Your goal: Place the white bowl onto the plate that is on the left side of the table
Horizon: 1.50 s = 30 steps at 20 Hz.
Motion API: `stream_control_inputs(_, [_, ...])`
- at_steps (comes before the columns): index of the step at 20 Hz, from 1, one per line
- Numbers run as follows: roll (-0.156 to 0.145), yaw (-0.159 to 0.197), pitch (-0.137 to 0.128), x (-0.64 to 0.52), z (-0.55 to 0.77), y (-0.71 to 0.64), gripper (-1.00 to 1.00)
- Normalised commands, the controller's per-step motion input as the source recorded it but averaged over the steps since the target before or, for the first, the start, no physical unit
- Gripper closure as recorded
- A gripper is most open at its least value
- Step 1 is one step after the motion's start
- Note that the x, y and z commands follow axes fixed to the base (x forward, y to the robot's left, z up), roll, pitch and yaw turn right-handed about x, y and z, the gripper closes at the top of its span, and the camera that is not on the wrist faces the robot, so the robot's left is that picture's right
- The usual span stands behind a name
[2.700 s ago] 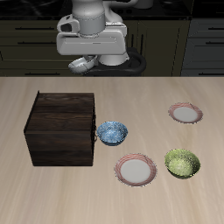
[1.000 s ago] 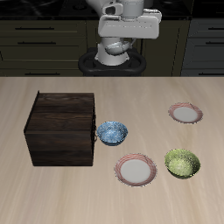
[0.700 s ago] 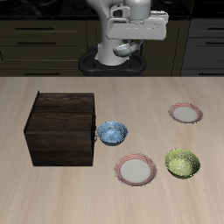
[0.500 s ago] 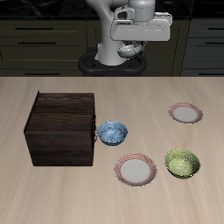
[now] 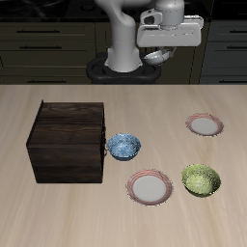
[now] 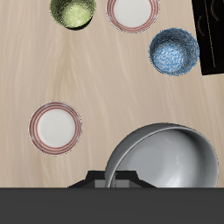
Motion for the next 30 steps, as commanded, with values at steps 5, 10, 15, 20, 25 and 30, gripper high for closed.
stream_control_inputs(5, [0.011,0.0,0.017,-0.06,-0.14,0.27,1.0])
stream_control_inputs(10, [0.021,0.007,-0.02,-0.1,-0.03,0.29,1.0])
stream_control_inputs(15, [0.007,0.01,-0.036,0.0,0.02,0.46,1.0])
stream_control_inputs(20, [-0.02,-0.013,-0.024,-0.03,0.01,0.25,1.0])
stream_control_inputs(25, [0.008,0.017,-0.002,0.05,-0.08,0.23,1.0])
stream_control_inputs(30, [0.031,0.024,-0.007,0.04,-0.06,0.37,1.0])
